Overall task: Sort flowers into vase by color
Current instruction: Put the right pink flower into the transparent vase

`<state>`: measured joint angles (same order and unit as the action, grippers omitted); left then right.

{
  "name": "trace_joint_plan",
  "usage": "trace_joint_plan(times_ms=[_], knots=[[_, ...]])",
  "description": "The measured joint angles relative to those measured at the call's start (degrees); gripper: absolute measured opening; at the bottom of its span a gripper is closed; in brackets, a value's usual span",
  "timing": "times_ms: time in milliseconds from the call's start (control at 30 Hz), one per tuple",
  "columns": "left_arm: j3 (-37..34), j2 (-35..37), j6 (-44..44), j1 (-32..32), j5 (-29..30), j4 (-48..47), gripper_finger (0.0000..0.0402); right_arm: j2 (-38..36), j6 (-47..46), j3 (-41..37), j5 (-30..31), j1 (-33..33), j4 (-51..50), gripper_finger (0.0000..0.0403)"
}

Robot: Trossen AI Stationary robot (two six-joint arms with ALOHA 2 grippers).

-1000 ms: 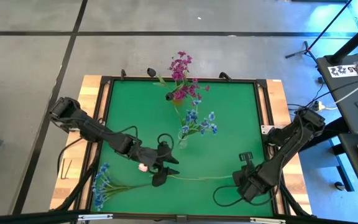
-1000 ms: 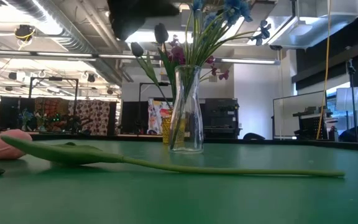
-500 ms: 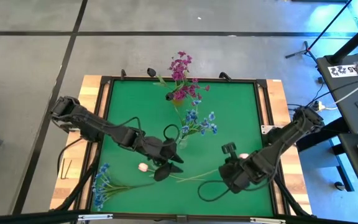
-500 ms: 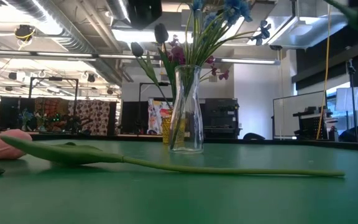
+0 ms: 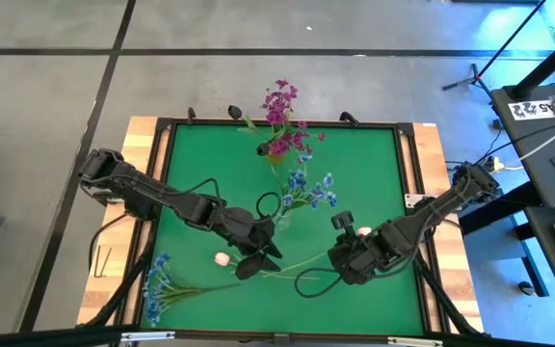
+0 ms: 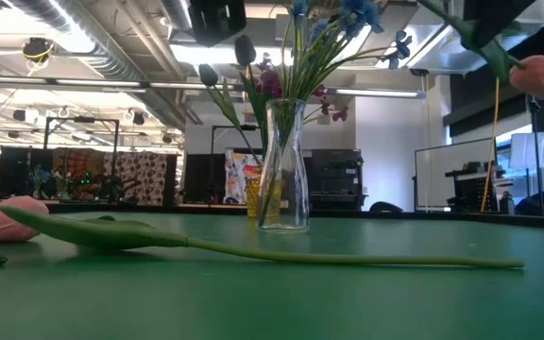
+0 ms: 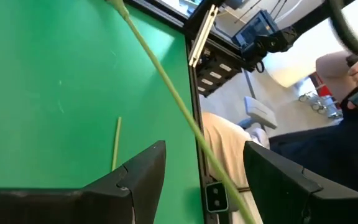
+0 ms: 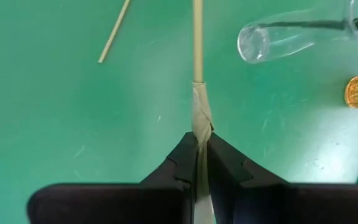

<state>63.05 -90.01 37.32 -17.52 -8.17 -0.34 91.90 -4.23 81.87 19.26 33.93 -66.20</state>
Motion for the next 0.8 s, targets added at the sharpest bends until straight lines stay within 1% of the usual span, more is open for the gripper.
trace_joint_plan(times_ms=[400, 633, 800], knots=[[-0.1, -4.5, 4.3, 0.0, -6.1, 0.0, 0.0208, 0.0, 0.3, 0.0, 4.0, 0.0, -1.2, 0.0028], [-0.1, -4.1, 4.4, 0.3, -4.6, 0.0, 0.0206, 0.0, 0.3, 0.0, 4.3, 0.2, -1.4, 0.0028], [-0.1, -4.1, 4.4, 1.0, -4.6, -0.1, 0.0188, 0.0, 0.3, 0.0, 4.1, 0.2, -1.4, 0.0028]])
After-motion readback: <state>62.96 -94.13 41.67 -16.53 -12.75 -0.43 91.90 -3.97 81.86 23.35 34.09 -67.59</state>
